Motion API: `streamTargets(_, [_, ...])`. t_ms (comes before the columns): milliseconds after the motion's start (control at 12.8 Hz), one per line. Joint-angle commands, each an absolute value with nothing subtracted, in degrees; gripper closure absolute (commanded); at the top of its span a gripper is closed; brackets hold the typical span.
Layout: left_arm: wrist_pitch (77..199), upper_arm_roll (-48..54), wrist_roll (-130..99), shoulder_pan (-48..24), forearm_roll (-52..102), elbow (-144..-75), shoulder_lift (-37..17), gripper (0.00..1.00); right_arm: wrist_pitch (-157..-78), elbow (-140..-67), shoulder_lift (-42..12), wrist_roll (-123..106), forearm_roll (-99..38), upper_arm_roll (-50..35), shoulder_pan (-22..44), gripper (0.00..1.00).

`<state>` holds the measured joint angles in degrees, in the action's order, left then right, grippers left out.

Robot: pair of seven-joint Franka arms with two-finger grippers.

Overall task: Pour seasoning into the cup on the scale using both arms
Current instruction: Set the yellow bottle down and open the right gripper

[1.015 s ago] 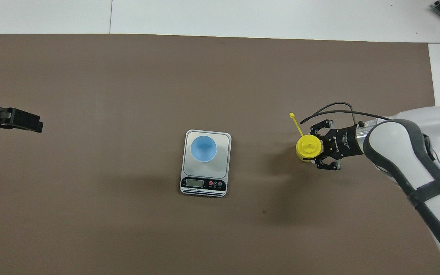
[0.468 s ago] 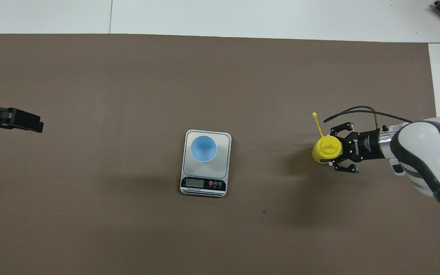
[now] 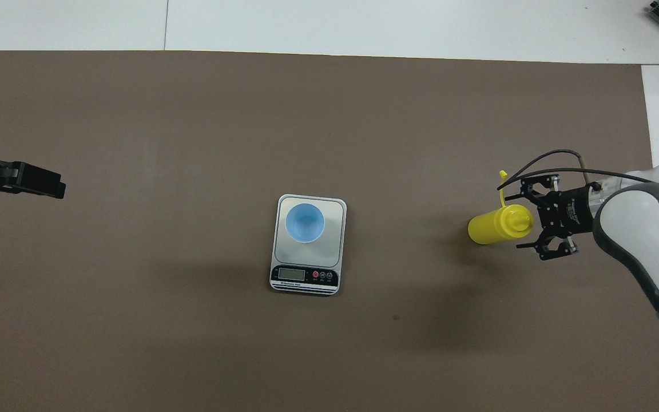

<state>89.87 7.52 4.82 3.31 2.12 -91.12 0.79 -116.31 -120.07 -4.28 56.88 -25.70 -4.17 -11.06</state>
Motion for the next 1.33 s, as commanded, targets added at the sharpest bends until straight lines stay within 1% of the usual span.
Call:
streamTargets(0, [90.88, 7.29, 5.36, 2.9, 1.41, -92.81, 2.11, 0.0, -116.45, -119.36, -1.15, 50.14, -18.22, -4.66, -11.34, 0.0])
streamTargets(156, [90.97, 7.29, 5.36, 2.9, 1.41, -92.81, 2.11, 0.0, -116.54, -119.35, 0.52, 41.7, -13.73, -4.83, -10.99, 0.0])
streamTargets(312, [90.97, 7.29, 5.36, 2.9, 1.41, -92.81, 2.11, 0.0, -115.75, -119.36, 2.63, 31.44, -12.31, -5.36, -10.46, 0.0])
streamTargets(468, [90.97, 7.29, 5.36, 2.9, 1.41, -92.81, 2.11, 0.0, -115.75, -119.36, 4.73, 22.27, -12.13, -5.36, -7.22, 0.0])
streamTargets(546, [90.97, 7.29, 5.36, 2.9, 1.41, -92.81, 2.11, 0.0, -115.75, -119.27, 5.79, 20.58, -11.95, -5.54, -6.95, 0.0])
streamTargets(625, [90.97, 7.29, 5.36, 2.9, 1.41, -92.81, 2.11, 0.0, -115.66, -118.57, 6.06, 19.17, -10.65, -5.89, -5.2, 0.0])
streamTargets(781, [90.97, 7.29, 5.27, 2.9, 1.41, -92.81, 2.11, 0.0, -113.04, -115.16, 5.98, 18.29, -6.0, -6.15, -2.56, 0.0])
streamTargets(937, [90.97, 7.29, 5.27, 2.9, 1.41, -92.81, 2.11, 0.0, -111.54, -112.07, 5.71, 15.83, -4.93, -6.15, -0.1, 0.0])
streamTargets(1093, [90.97, 7.29, 5.27, 2.9, 1.41, -92.81, 2.11, 0.0, -106.29, -106.2, 4.23, 14.94, -2.55, -6.24, 0.17, 0.0])
streamTargets(1249, [91.05, 7.29, 5.27, 2.9, 1.41, -92.81, 2.11, 0.0, -101.45, -98.57, 0.98, 14.85, -2.03, -6.15, 1.14, 0.0])
